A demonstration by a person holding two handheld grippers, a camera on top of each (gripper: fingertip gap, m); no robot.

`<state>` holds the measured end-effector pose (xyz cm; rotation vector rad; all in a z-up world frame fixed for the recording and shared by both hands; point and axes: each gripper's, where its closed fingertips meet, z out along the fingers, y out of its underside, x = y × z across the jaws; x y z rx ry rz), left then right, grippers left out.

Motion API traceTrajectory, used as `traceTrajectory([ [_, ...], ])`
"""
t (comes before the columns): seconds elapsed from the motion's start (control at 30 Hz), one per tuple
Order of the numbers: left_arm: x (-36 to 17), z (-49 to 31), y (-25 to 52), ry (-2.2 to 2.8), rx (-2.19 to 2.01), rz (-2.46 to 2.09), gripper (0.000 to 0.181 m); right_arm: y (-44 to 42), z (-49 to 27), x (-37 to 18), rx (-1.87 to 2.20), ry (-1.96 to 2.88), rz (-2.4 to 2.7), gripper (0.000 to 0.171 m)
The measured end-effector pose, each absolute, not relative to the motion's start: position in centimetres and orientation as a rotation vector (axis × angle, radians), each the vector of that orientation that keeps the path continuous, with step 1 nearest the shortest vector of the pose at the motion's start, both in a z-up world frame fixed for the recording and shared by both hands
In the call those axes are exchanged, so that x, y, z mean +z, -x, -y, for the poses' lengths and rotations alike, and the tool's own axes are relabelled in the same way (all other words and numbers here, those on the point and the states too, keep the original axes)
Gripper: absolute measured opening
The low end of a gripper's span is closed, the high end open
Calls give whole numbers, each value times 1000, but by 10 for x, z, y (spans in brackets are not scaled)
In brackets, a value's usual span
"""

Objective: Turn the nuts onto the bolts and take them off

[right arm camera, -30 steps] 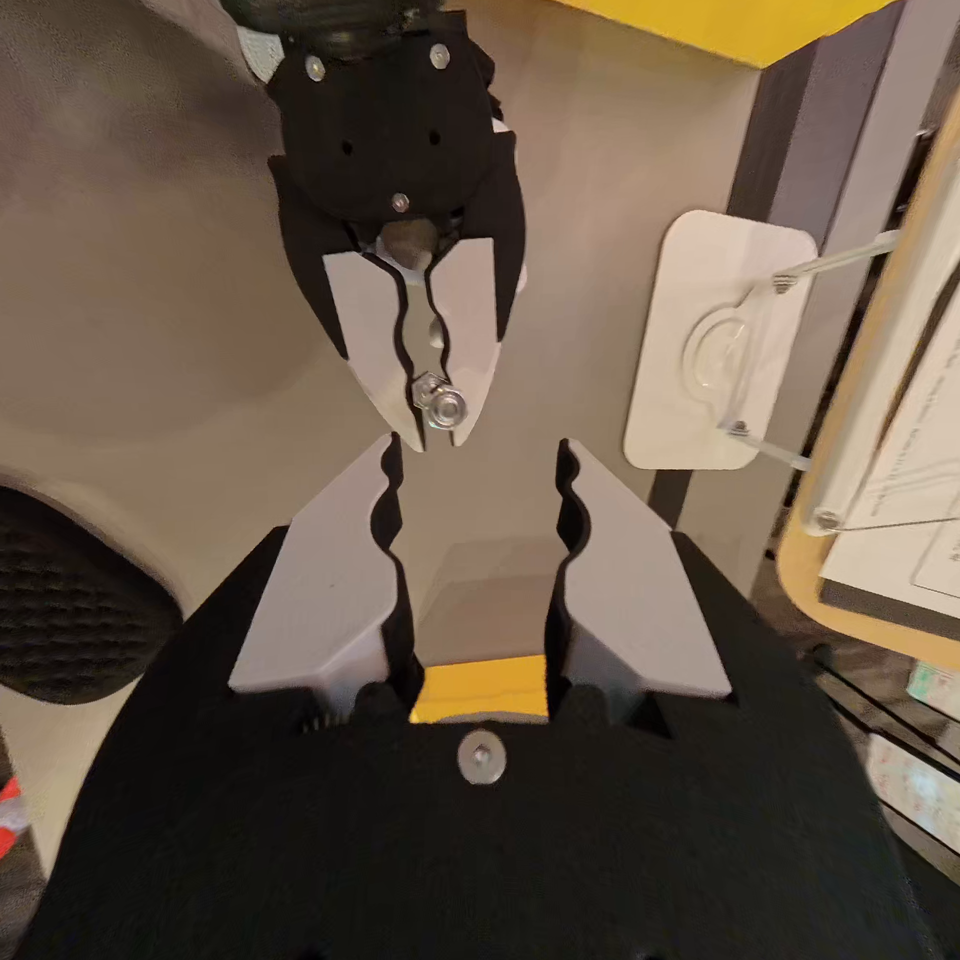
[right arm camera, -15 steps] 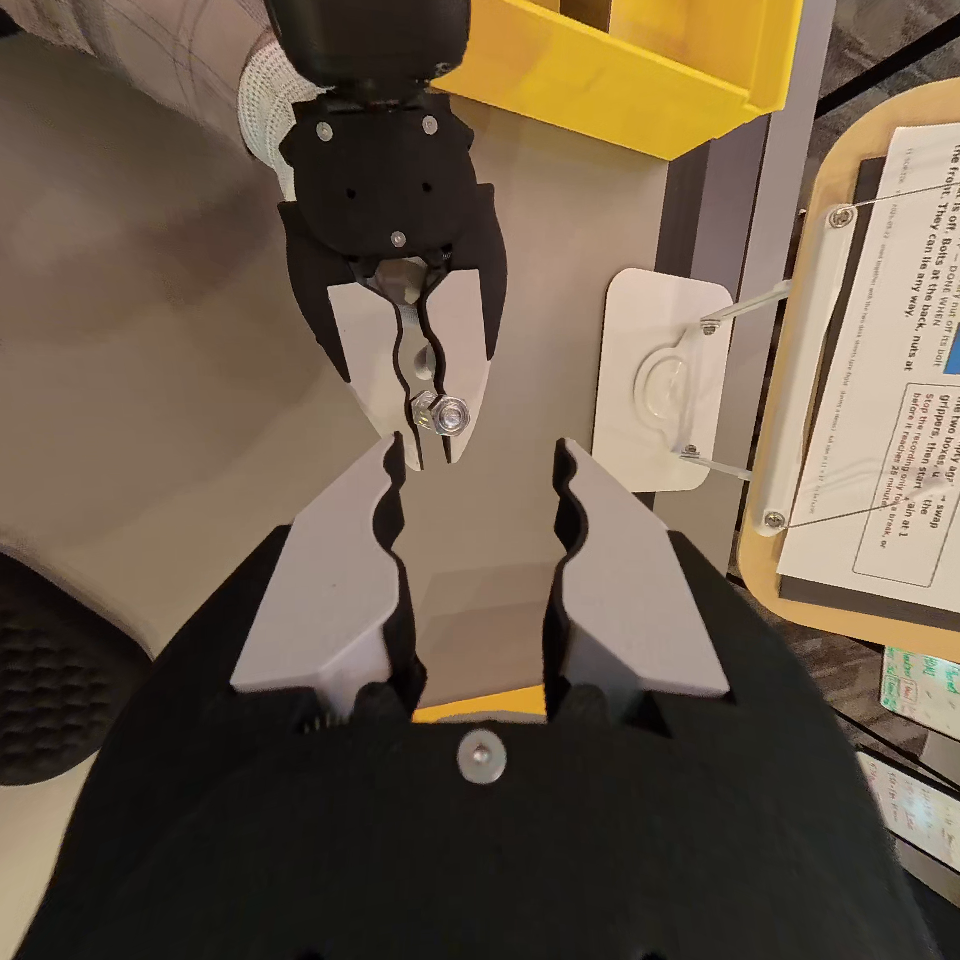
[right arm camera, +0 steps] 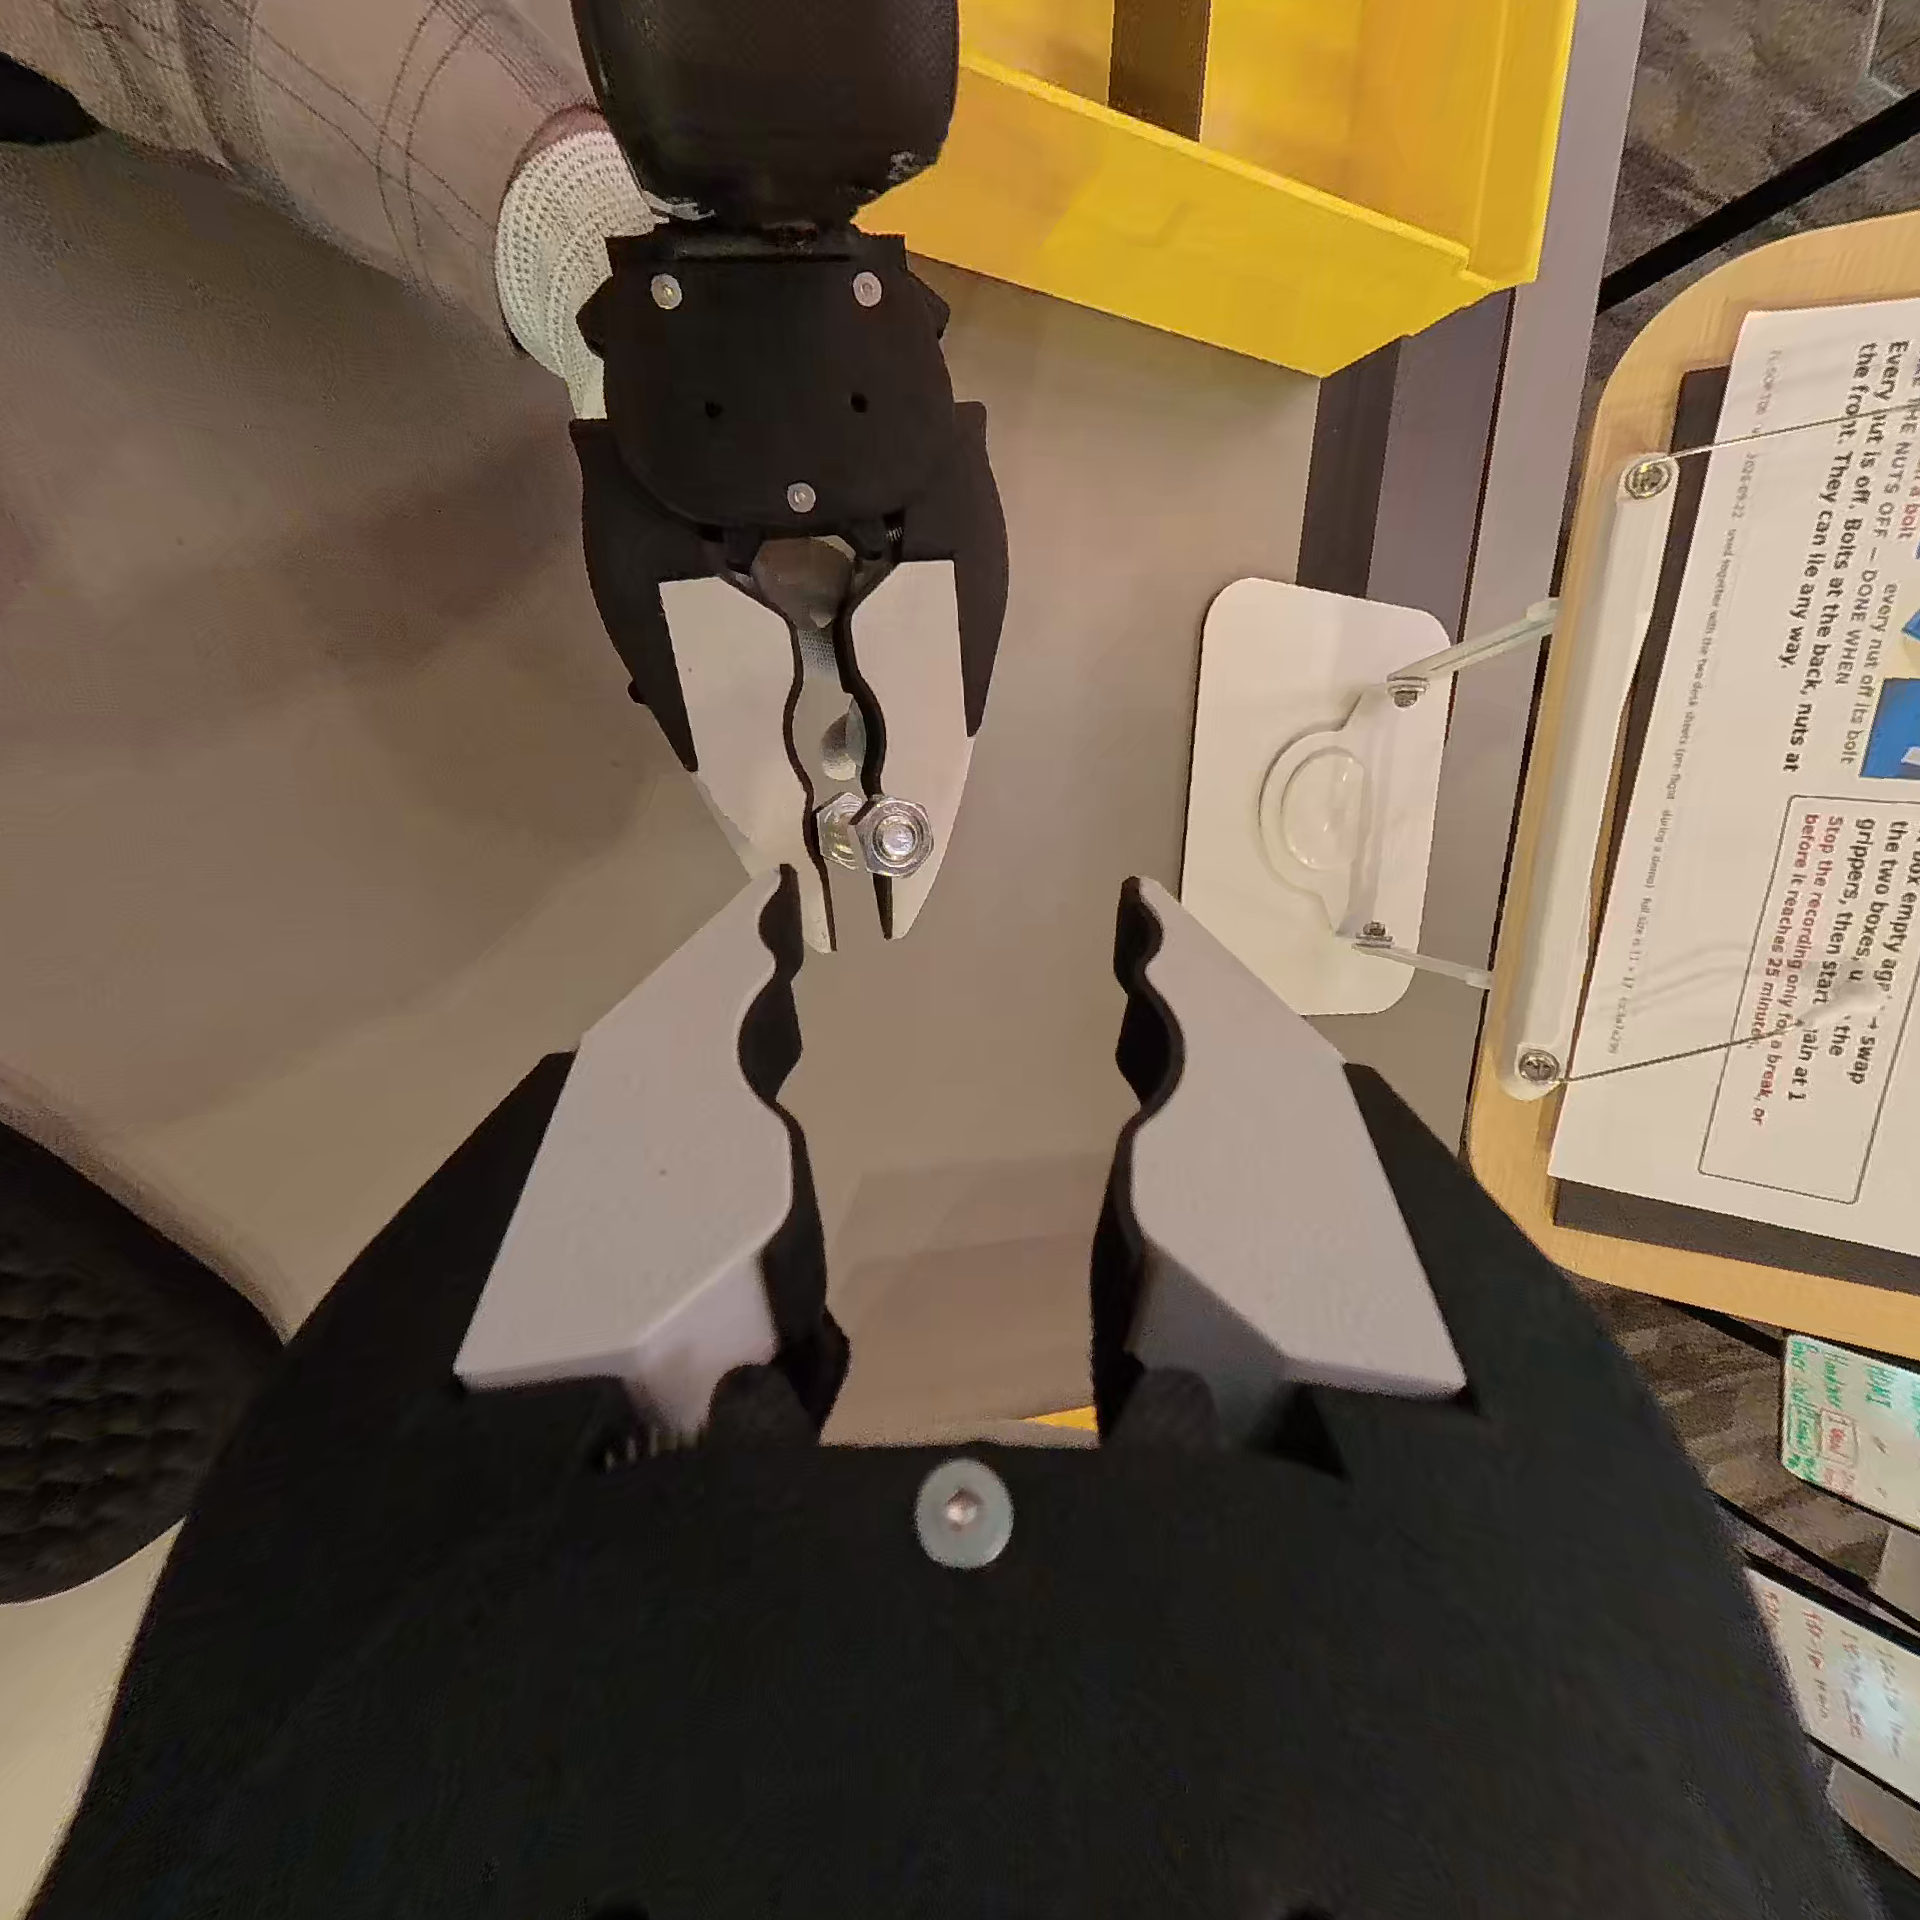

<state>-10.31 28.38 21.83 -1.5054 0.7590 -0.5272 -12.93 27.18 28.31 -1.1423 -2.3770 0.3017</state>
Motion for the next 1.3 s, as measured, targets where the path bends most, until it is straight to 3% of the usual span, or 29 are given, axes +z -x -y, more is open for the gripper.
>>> traceTrajectory([
  [0.87, 225, -278, 100, 1489, -599, -759, 14, 128, -265, 291, 417, 1114, 2341, 60],
  [1.3, 240, -272, 101, 1453, -668, -723, 13, 136, -252, 301, 806, 1145, 2122, 57],
])
